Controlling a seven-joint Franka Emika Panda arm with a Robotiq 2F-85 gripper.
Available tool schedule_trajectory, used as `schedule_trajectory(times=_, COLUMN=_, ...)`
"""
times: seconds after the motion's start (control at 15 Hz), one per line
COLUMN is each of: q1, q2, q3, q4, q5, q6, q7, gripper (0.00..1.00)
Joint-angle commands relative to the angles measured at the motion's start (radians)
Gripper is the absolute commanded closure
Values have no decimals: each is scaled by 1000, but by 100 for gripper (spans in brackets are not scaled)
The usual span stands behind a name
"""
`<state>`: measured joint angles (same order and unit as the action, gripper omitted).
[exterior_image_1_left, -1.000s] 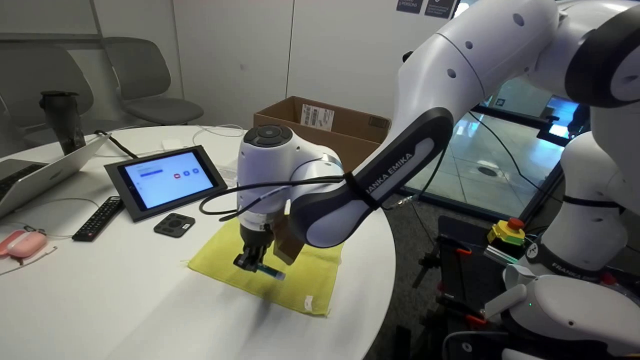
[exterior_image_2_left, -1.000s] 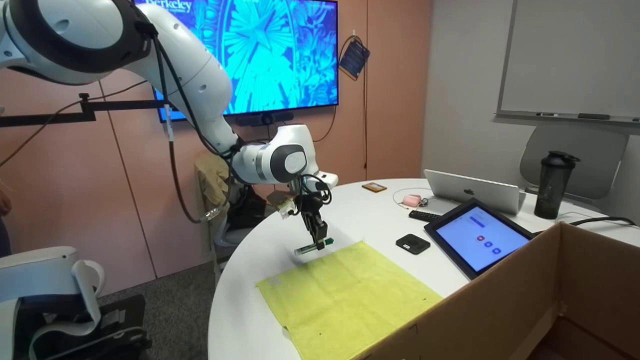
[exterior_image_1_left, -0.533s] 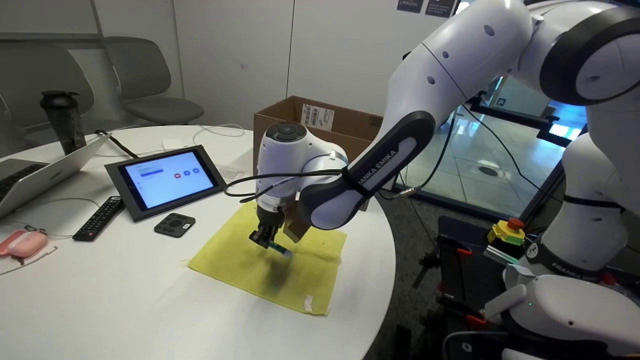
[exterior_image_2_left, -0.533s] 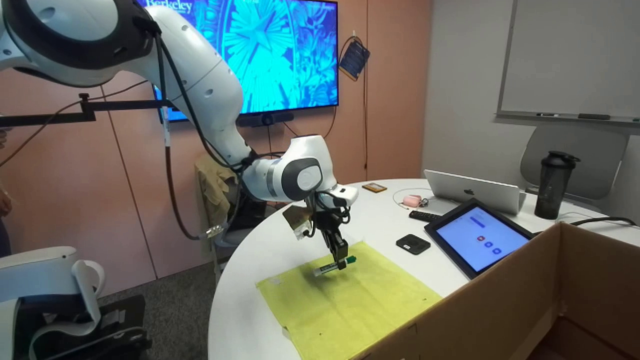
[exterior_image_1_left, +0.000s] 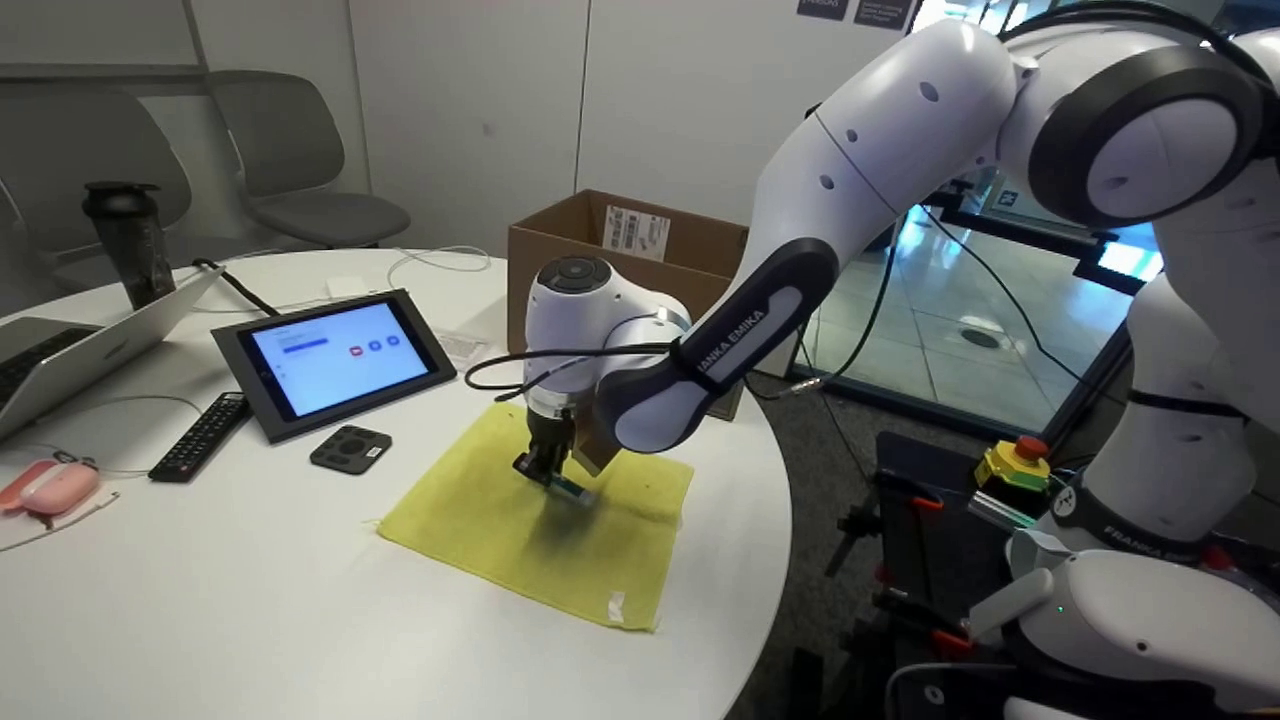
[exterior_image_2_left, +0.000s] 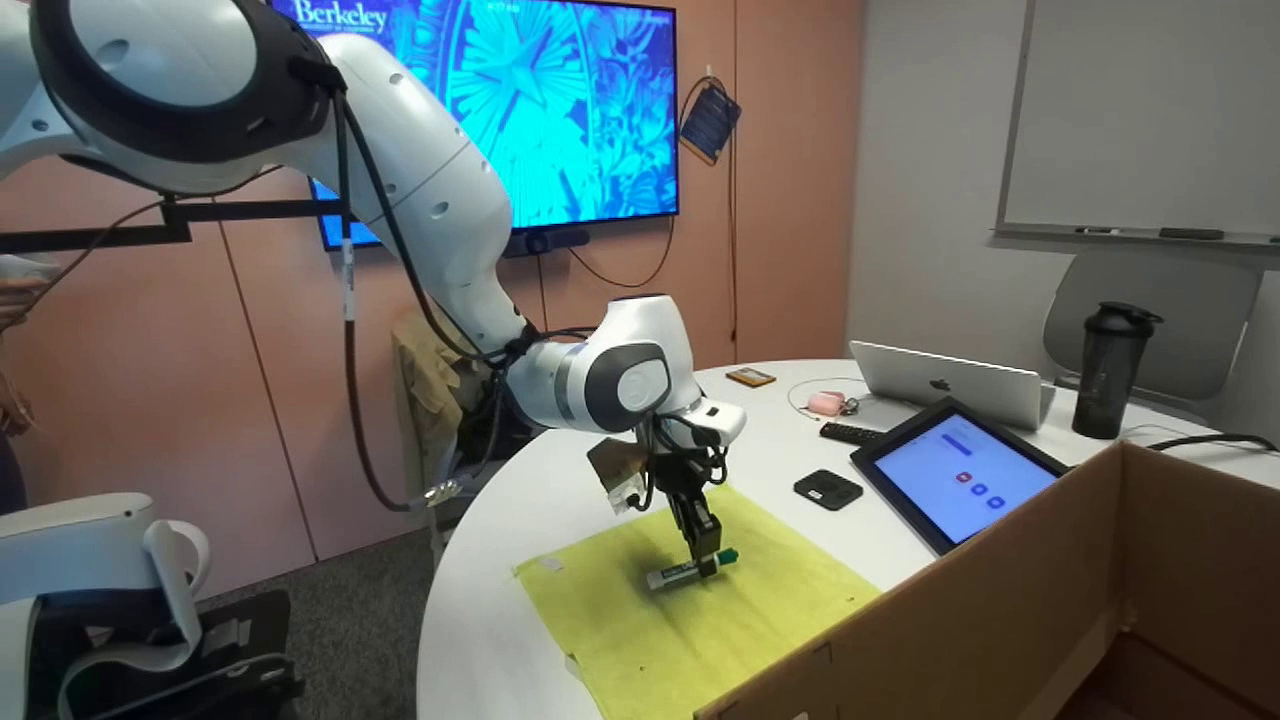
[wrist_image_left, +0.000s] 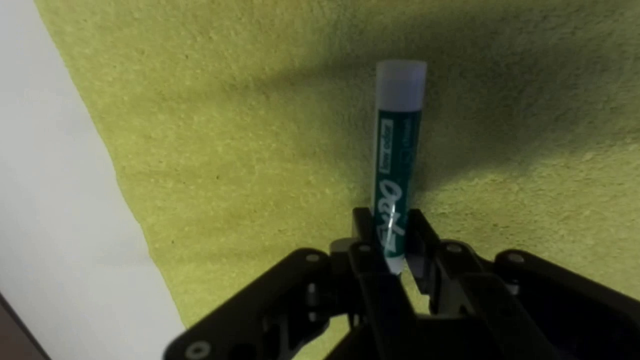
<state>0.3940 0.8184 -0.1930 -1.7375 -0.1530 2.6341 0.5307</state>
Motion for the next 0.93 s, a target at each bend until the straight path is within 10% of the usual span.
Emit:
schedule_trajectory(times=0.0, q1=-6, q2=52, q3=-7, q4=64, q5=0, q6=-14, q7=9, gripper=90)
schedule_trajectory(times=0.07, q1=-10, q2=58, q3=-6, q4=70, q5=3, q6=-18, q7=8, gripper=55)
schedule_trajectory(times=0.6, q1=-1, q2=49, q3=-26, q4=59, q5=-2, q6=-21, q7=32, gripper=4)
schedule_trajectory(times=0.87, q1=7, q2=-43, q3=-47, q4=-77, q5=-3, q6=7, q7=70, gripper=0)
